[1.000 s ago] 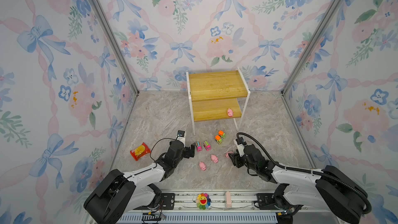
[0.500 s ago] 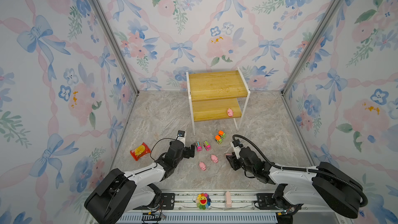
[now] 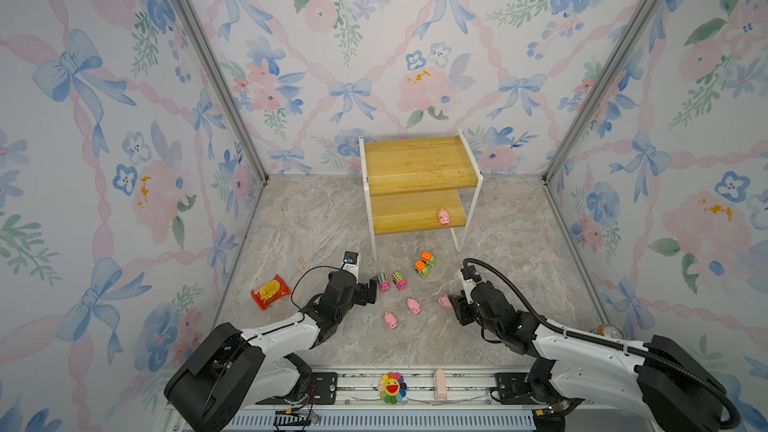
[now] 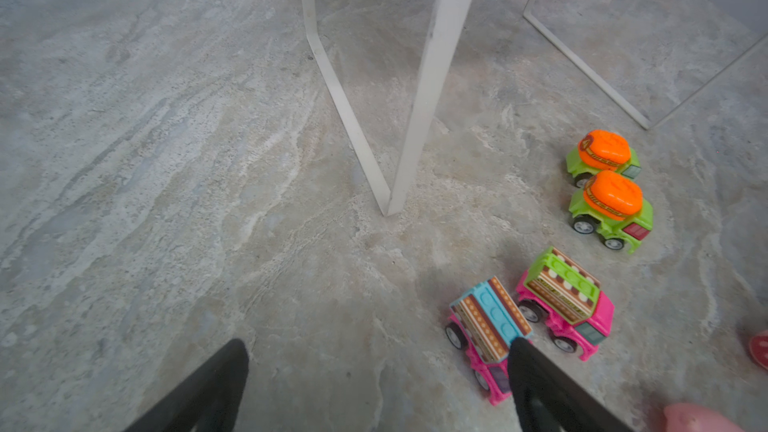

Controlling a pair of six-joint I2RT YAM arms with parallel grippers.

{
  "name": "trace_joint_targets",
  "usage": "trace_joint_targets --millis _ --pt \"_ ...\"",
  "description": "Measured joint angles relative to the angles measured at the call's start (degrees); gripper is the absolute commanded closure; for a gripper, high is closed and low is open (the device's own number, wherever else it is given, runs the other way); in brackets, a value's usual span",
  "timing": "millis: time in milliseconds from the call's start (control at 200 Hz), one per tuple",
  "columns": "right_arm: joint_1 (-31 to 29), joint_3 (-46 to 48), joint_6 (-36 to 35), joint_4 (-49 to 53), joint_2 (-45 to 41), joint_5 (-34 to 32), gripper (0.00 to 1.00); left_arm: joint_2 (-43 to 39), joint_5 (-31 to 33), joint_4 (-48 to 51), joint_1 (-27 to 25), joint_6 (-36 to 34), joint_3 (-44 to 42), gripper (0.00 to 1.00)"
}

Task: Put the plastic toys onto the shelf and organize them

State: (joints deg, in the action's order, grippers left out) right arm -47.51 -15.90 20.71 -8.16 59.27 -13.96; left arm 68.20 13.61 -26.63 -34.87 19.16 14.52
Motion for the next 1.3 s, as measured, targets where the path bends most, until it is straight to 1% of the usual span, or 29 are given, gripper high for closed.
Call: trace_joint_targets --millis 120,235,425,590,830,1025,1180,1300 --pt "-0.59 0.42 0.9 2.16 -4.26 0.55 0.58 0.0 0.0 0.0 -0.04 0.0 0.02 0.02" --pt "-1.18 0.42 1.81 3.87 -5.01 1.55 0.64 0.0 0.0 0.0 -0.04 0.0 0.02 0.02" --pt "-2.99 0.39 3.17 5.51 -0.33 1.92 0.69 0.0 0.0 0.0 -0.28 0.0 0.02 0.02" --pt "-3.93 0.35 3.82 5.68 3.67 1.68 0.7 0.0 0.0 0.0 -0.37 0.0 0.02 0.02" --pt "-3.85 -0.37 4.7 4.96 6.27 -0.07 0.7 0.13 0.02 -0.02 -0.37 0.0 0.02 0.02" --pt "-0.74 -1.92 4.83 1.4 10.6 -1.05 0.7 1.03 0.02 0.02 -0.37 -0.02 0.07 0.02" --pt "2.71 -5.7 4.37 -1.05 16.83 -1.31 0.7 1.53 0.02 0.0 -0.37 -0.02 0.24 0.02" --pt "4.26 -9.73 3.28 -2.27 22.12 -1.09 0.69 1.62 0.04 0.02 -0.37 -0.02 0.28 0.02"
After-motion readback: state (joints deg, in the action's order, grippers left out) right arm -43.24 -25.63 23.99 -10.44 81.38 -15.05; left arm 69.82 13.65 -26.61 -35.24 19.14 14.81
